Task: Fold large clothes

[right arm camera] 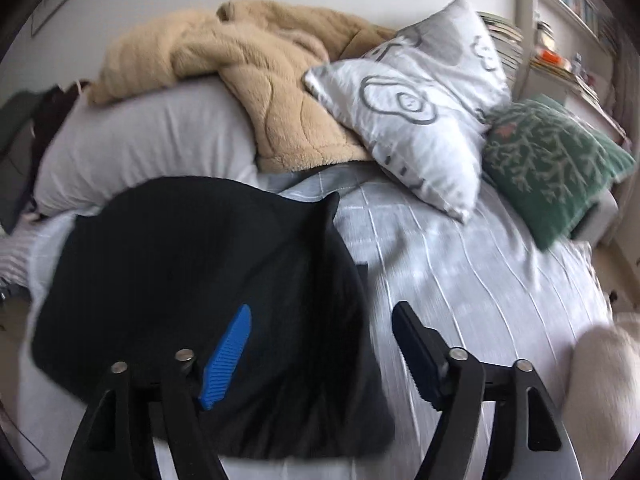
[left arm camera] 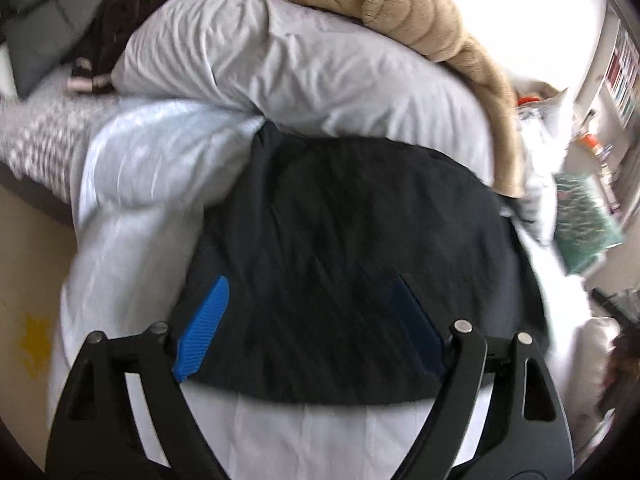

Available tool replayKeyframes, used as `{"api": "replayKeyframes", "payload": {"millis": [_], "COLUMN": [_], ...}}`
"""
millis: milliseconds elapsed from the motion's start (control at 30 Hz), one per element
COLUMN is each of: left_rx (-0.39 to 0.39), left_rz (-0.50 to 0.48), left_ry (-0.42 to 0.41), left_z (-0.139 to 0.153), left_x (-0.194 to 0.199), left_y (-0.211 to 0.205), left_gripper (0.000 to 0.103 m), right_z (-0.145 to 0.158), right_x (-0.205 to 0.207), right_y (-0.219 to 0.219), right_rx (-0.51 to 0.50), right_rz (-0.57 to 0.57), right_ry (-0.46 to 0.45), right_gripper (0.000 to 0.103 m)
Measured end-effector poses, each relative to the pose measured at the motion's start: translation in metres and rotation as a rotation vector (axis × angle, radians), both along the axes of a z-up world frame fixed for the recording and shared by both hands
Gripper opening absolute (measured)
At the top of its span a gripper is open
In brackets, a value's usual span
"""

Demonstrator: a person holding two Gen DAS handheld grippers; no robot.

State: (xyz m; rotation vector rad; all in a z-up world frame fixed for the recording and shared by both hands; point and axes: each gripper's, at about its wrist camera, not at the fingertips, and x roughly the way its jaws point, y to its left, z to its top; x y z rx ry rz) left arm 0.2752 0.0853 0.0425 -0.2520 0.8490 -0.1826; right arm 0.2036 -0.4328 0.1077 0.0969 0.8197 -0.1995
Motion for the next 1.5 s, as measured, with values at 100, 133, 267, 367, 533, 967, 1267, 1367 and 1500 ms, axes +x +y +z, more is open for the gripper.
{"api": "replayKeyframes", "payload": {"millis": [100, 133, 267, 367, 533, 967, 1267, 1367, 1500], "left_rx": [-0.062, -0.090, -0.214, -0.234, -0.308, -0.582, -0.589, -0.477, -0.487], "left_rz": [0.025, 0.043, 0.147, 0.198, 0.213, 0.254, 0.347, 0.336, 0.322], "left_ry": [0.029, 0.033, 0.070, 0.099, 0.141, 0.076, 0.054, 0.034, 0.033], "left_z": [0.001, -0.001, -0.026, -0.050, -0.110, -0.185, -0.194, -0.166, -0.129], "left_x": [-0.041, -0.052, -0.086, -0.088, -0.073, -0.009, -0.009, -0.017, -0.047], "left_y": [0.011, 0.015, 0.034, 0.038, 0.040, 0.034, 0.045, 0.033, 0.043], "left_gripper": [0.085, 0.087, 0.091, 0.091, 0.090, 0.083, 0.029, 0.020, 0.019], "right_z": [0.012, 0.013, -0.002, -0.027, -0.083, -0.174, -0.174, -0.177, -0.134], "right_x": [-0.046, -0.060, -0.098, -0.112, -0.105, -0.065, -0.075, -0.077, -0.087], "right_y": [0.014, 0.020, 0.046, 0.060, 0.074, 0.009, -0.022, -0.035, -0.016], "right_rx": [0.050, 0.058, 0.101, 0.144, 0.135, 0.468, 0.672, 0.794, 0.685], "right_rz": [0.010, 0.014, 0.040, 0.048, 0.050, -0.169, -0.276, -0.301, -0.273], "right_ry": [-0.010, -0.014, 0.007, 0.043, 0.159, 0.077, -0.040, -0.061, -0.087], "right_gripper": [0.083, 0.084, 0.084, 0.085, 0.085, 0.085, 0.056, 0.026, 0.020]}}
